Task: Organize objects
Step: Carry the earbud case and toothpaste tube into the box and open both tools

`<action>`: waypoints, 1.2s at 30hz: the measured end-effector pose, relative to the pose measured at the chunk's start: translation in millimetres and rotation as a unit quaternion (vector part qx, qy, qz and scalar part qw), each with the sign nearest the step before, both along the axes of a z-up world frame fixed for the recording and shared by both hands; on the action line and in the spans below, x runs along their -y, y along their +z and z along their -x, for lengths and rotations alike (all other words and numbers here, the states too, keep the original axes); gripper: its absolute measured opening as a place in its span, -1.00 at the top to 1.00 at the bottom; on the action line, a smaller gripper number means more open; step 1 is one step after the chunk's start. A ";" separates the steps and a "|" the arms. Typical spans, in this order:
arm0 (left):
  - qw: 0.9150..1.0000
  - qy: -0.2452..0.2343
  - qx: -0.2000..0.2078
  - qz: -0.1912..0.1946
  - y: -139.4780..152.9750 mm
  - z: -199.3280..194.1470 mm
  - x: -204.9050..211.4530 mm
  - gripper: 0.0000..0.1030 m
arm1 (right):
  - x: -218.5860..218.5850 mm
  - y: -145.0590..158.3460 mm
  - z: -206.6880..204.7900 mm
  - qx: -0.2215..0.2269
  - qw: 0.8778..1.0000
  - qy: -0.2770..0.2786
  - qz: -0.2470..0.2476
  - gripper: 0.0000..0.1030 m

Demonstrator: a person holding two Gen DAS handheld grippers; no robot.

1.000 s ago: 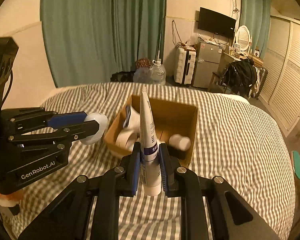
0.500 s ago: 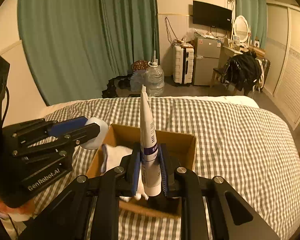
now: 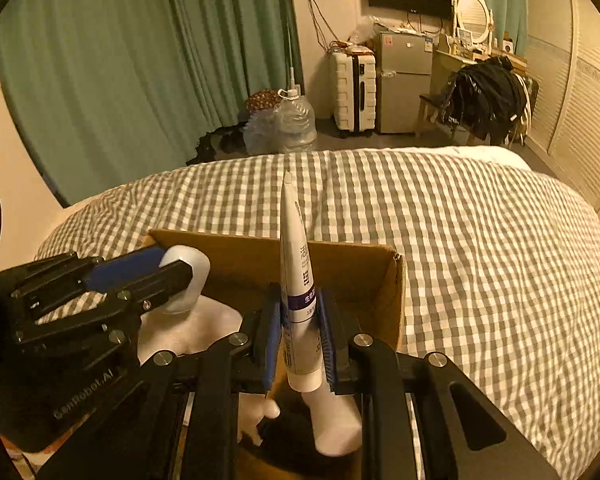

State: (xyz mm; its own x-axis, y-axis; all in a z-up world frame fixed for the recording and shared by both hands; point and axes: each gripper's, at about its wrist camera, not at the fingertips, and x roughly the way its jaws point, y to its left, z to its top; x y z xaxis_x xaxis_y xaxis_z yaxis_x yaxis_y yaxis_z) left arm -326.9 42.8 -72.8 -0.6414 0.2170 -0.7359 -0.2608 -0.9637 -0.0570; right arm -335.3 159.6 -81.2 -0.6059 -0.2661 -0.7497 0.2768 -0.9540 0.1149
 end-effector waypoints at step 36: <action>1.000 -0.007 0.008 0.026 -9.8 -7.8 -4.8 -0.20 | -9.1 4.6 8.8 -0.010 1.000 -0.029 -0.006 -0.25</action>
